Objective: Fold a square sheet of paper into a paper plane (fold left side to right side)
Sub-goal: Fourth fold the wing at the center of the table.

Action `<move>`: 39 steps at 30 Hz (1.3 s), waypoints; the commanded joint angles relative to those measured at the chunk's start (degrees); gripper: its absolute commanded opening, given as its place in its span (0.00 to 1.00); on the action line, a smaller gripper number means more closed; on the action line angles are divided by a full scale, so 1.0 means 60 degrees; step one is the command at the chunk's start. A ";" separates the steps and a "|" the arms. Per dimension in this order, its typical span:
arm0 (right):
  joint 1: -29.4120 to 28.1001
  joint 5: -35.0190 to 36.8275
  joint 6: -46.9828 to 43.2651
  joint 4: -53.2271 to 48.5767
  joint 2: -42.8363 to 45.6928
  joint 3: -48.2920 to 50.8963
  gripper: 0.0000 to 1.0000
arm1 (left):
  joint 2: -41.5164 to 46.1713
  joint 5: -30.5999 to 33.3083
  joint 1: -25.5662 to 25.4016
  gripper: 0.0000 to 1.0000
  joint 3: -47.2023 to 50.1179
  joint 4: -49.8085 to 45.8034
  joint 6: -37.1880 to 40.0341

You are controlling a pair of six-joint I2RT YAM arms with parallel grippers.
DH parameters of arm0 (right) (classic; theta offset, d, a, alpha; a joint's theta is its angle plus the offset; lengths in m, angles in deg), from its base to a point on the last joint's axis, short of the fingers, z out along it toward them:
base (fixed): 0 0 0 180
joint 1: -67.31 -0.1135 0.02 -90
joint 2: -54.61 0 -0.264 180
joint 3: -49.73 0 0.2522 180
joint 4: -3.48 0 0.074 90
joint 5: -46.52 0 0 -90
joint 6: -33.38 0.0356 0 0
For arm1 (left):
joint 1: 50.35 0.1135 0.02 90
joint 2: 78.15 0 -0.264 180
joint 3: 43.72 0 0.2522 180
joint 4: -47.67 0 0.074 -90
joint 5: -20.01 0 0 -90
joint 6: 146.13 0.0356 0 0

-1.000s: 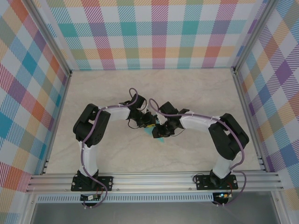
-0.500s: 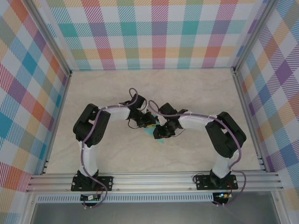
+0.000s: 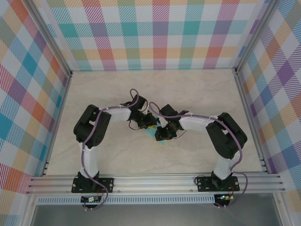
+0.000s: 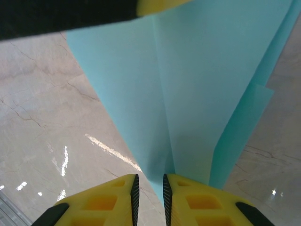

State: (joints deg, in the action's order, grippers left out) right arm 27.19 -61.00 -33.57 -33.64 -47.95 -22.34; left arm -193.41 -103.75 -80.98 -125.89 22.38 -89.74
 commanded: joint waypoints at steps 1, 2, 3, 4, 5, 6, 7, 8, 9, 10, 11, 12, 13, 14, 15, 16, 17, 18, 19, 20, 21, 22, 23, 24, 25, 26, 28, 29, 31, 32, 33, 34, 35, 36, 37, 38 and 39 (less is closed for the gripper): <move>0.0079 0.0122 -0.0093 -0.0283 -0.0096 0.0108 0.22 | -0.0173 0.0631 -0.0020 0.18 0.0286 -0.0979 0.0034; 0.0101 0.0115 -0.0063 -0.0293 -0.0092 0.0158 0.22 | -0.0191 0.0624 -0.0024 0.18 0.0282 -0.0993 0.0020; 0.0135 0.0080 -0.0040 -0.0251 -0.0078 0.0238 0.21 | -0.0199 0.0630 -0.0023 0.18 0.0287 -0.0980 0.0022; 0.0164 0.0015 -0.0025 -0.0189 -0.0054 0.0328 0.21 | -0.0191 0.0627 -0.0023 0.18 0.0288 -0.0990 0.0032; 0.0194 -0.0055 0.0008 -0.0116 -0.0021 0.0425 0.20 | -0.0181 0.0630 -0.0035 0.18 0.0268 -0.0993 0.0021; 0.0239 -0.0135 0.0037 -0.0020 0.0010 0.0525 0.19 | -0.0182 0.0631 -0.0016 0.18 0.0260 -0.1010 0.0022; 0.0280 -0.0223 0.0069 0.0058 0.0035 0.0650 0.19 | -0.0181 0.0642 -0.0021 0.18 0.0253 -0.1022 0.0035; 0.0310 -0.0278 0.0084 0.0120 0.0052 0.0721 0.18 | -0.0171 0.0646 -0.0022 0.18 0.0238 -0.1041 0.0050; 0.0341 -0.0337 0.0113 0.0186 0.0057 0.0822 0.17 | -0.0171 0.0642 -0.0025 0.18 0.0237 -0.1053 0.0050; 0.0365 -0.0417 0.0142 0.0244 0.0072 0.0913 0.17 | -0.0184 0.0660 -0.0022 0.18 0.0203 -0.1067 0.0060; 0.0400 -0.0493 0.0167 0.0314 0.0071 0.0973 0.16 | -0.0187 0.0659 -0.0033 0.18 0.0208 -0.1081 0.0078; 0.0424 -0.0557 0.0189 0.0352 0.0072 0.1047 0.16 | -0.0199 0.0652 -0.0029 0.18 0.0205 -0.1081 0.0068; 0.0445 -0.0609 0.0201 0.0393 0.0079 0.1120 0.15 | -0.0213 0.0674 -0.0011 0.18 0.0194 -0.1096 0.0075; 0.0468 -0.0625 0.0242 0.0422 0.0107 0.1192 0.15 | -0.0232 0.0667 -0.0024 0.18 0.0194 -0.1096 0.0081; 0.0497 -0.0636 0.0259 0.0461 0.0151 0.1272 0.15 | -0.0227 0.0687 -0.0025 0.18 0.0194 -0.1096 0.0076; 0.0532 -0.0651 0.0291 0.0497 0.0207 0.1376 0.15 | -0.0253 0.0689 -0.0022 0.18 0.0194 -0.1089 0.0079; 0.0569 -0.0667 0.0318 0.0552 0.0249 0.1484 0.15 | -0.0262 0.0700 -0.0022 0.18 0.0180 -0.1096 0.0078; 0.0586 -0.0696 0.0319 0.0580 0.0322 0.1572 0.14 | -0.0279 0.0699 -0.0022 0.18 0.0180 -0.1110 0.0072; 0.0621 -0.0726 0.0337 0.0596 0.0376 0.1660 0.14 | -0.0286 0.0693 -0.0022 0.18 0.0165 -0.1130 0.0080; 0.0614 -0.0755 0.0346 0.0603 0.0452 0.1739 0.14 | -0.0308 0.0704 -0.0022 0.18 0.0144 -0.1125 0.0093; 0.0633 -0.0792 0.0346 0.0624 0.0508 0.1818 0.14 | -0.0314 0.0714 -0.0022 0.18 0.0136 -0.1140 0.0100; 0.0629 -0.0815 0.0361 0.0631 0.0565 0.1897 0.14 | -0.0316 0.0719 -0.0022 0.18 0.0121 -0.1154 0.0095; 0.0622 -0.0879 0.0356 0.0639 0.0597 0.1970 0.14 | -0.0330 0.0730 -0.0022 0.18 0.0100 -0.1182 0.0107; 0.0629 -0.0902 0.0359 0.0627 0.0649 0.2022 0.13 | -0.0332 0.0755 -0.0022 0.18 0.0092 -0.1211 0.0134; 0.0620 -0.0903 0.0351 0.0601 0.0691 0.2106 0.13 | -0.0340 0.0770 -0.0022 0.18 0.0077 -0.1227 0.0148; 0.0626 -0.0929 0.0352 0.0587 0.0727 0.2181 0.13 | -0.0335 0.0777 -0.0022 0.18 0.0064 -0.1254 0.0157; 0.0622 -0.0933 0.0322 0.0555 0.0801 0.2319 0.13 | -0.0335 0.0796 -0.0022 0.18 0.0063 -0.1279 0.0166; 0.0622 -0.0960 0.0318 0.0541 0.0845 0.2398 0.12 | -0.0337 0.0806 -0.0022 0.18 0.0061 -0.1272 0.0170; 0.0615 -0.0962 0.0304 0.0498 0.0889 0.2574 0.12 | -0.0330 0.0799 -0.0022 0.18 0.0062 -0.1259 0.0152; 0.0622 -0.0962 0.0303 0.0492 0.0926 0.2676 0.12 | -0.0330 0.0798 -0.0022 0.18 0.0063 -0.1268 0.0156; 0.0622 -0.0935 0.0293 0.0485 0.0948 0.2765 0.12 | -0.0331 0.0800 -0.0025 0.18 0.0062 -0.1259 0.0152; 0.0622 -0.0907 0.0330 0.0499 0.1015 0.2873 0.12 | -0.0331 0.0803 -0.0022 0.18 0.0062 -0.1245 0.0152; 0.0615 -0.0896 0.0347 0.0516 0.1066 0.2981 0.12 | -0.0327 0.0790 -0.0022 0.18 0.0062 -0.1243 0.0152; 0.0620 -0.0896 0.0362 0.0540 0.1143 0.3076 0.12 | -0.0319 0.0793 -0.0022 0.18 0.0063 -0.1250 0.0152; 0.0627 -0.0903 0.0395 0.0552 0.1232 0.3151 0.12 | -0.0330 0.0789 -0.0022 0.18 0.0062 -0.1250 0.0154; 0.0618 -0.0904 0.0405 0.0542 0.1325 0.3211 0.12 | -0.0331 0.0782 -0.0022 0.18 0.0052 -0.1254 0.0159; 0.0621 -0.0889 0.0406 0.0511 0.1424 0.3265 0.12 | -0.0337 0.0791 -0.0022 0.18 0.0051 -0.1241 0.0157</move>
State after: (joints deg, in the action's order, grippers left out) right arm 30.95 -66.46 -31.75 -20.39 -39.87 -6.27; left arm -193.41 -104.03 -81.07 -126.30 20.30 -89.72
